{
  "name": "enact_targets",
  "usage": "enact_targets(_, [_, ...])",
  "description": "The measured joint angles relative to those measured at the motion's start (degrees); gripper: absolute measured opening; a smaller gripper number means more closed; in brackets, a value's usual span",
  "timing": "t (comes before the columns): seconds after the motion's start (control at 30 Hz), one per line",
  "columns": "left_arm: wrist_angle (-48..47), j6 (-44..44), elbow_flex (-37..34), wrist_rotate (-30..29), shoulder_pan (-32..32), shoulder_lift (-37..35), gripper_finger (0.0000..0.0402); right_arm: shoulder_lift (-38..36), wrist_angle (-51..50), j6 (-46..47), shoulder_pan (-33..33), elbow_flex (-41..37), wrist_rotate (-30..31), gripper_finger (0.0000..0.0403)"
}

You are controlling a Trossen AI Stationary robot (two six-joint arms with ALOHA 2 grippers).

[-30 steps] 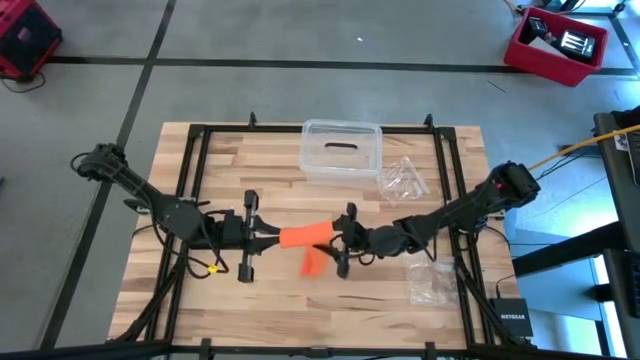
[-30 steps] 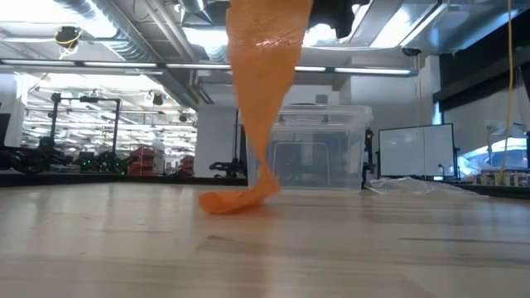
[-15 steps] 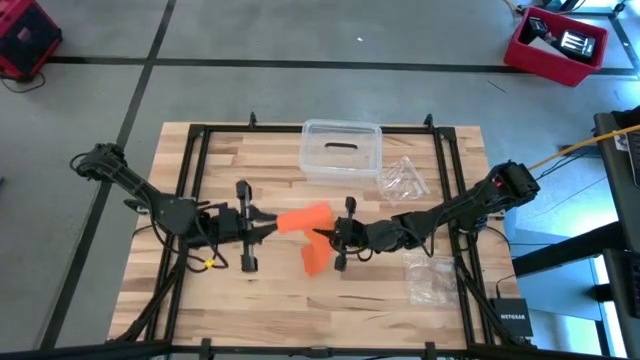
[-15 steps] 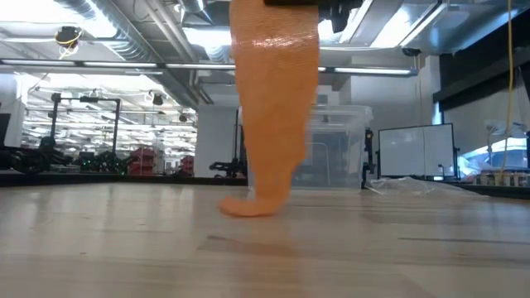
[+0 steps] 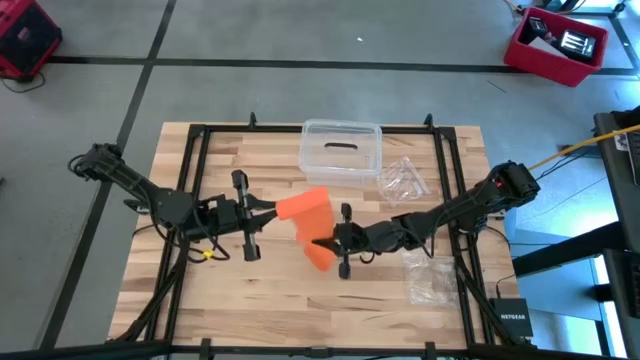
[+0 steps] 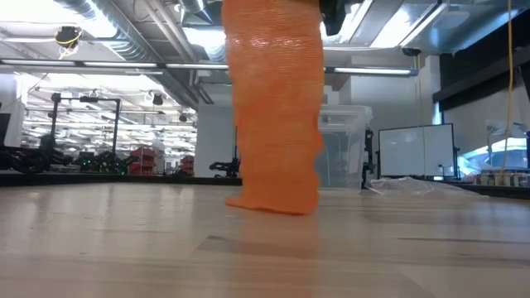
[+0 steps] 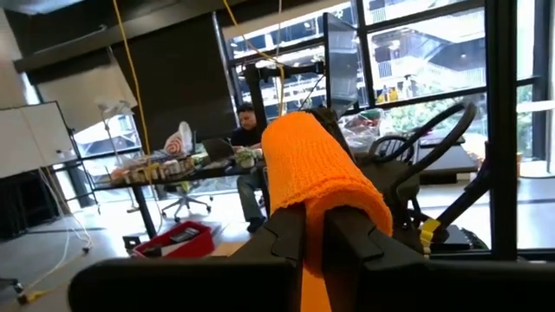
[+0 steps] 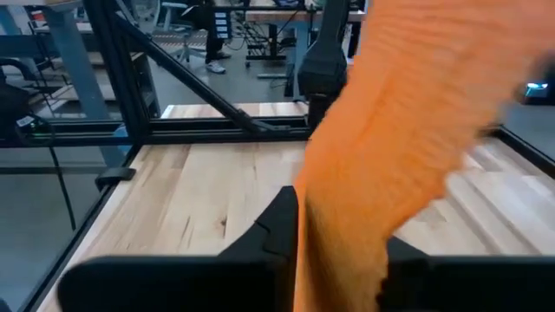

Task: Roll bandage
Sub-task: Roll the orange bandage

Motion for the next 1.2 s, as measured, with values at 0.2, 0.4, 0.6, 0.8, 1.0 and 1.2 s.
enact_targets(0.2, [-0.24,2.12,0.0,0.0,0.7,0.02,0.0015,0.0,-0.48,-1.34,0.98,0.0,0.58,0.0008])
enact_targets(0.4, [-0.08,4.03,0.0,0.0,1.62,0.01,0.0015,0.0,-0.13,-1.95,1.71,0.02,0.39,0.0004])
enact_targets(0.6, [-1.03,4.41,-0.02,0.0,1.88,0.0,0.0015,0.0,-0.88,-1.98,2.52,0.69,0.62,0.0002])
enact_targets(0.8, [-1.55,4.52,-0.02,0.0,1.88,0.01,0.0015,0.0,-6.81,-2.03,5.04,5.24,0.0,0.0001])
enact_targets(1.0, [-1.53,7.56,-0.02,-1.0,1.88,0.02,0.0015,0.0,-12.47,-3.0,8.97,9.64,2.2,0.0001])
enact_targets(1.2, [-1.51,9.67,-0.02,-4.37,2.19,0.0,0.0015,0.0,-12.23,-3.29,12.03,11.21,3.63,0.0001])
